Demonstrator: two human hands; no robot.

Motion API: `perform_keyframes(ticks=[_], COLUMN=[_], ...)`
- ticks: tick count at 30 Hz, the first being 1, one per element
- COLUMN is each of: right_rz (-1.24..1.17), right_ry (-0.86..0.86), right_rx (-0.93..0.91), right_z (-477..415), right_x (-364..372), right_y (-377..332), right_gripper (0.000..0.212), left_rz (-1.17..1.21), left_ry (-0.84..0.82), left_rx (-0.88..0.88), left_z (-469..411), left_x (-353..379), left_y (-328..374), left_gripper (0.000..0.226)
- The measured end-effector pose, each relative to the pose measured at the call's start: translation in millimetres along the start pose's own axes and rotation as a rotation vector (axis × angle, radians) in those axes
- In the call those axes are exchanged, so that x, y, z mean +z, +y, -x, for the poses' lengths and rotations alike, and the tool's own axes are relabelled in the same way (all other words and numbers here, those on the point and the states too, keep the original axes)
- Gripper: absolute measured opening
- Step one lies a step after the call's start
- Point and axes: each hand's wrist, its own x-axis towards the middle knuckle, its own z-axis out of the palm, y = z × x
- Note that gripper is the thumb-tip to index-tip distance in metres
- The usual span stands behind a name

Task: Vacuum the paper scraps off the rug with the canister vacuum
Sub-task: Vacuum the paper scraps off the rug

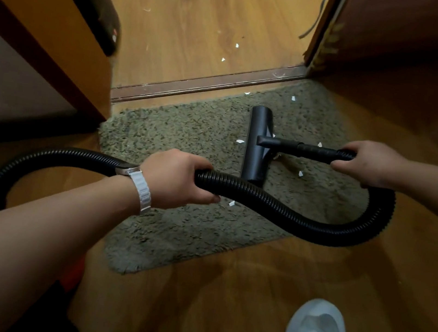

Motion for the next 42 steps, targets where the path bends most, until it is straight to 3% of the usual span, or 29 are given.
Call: perform_keyframes(ticks=[12,19,26,34,42], right_rz=[-0.058,-0.01,-0.127,-0.216,-0.28], right_ry=[-0.008,0.038,0.051,0.182,0.17], right_rx=[0.086,0.074,0.173,0.276,0.374], right_z=[27,30,50,62,84], right_x=[0,8,26,23,39], right_y=[65,84,102,127,156], right_gripper=[0.041,0.032,0.023,0.037,0.022], left_rz=[0.001,-0.088,-0.083,-0.023,-0.013], left_ry=[-0.051,-0.058,-0.003,0.024,0.009], left_rx=[0.067,0.11,0.158,0.205,0.251], left_z=[-15,-36,-67,-79,-81], left_x=[17,45,58,77,85], left_y=[28,41,44,57,82], left_gripper=[0.044,0.049,0.049,0.046,0.044])
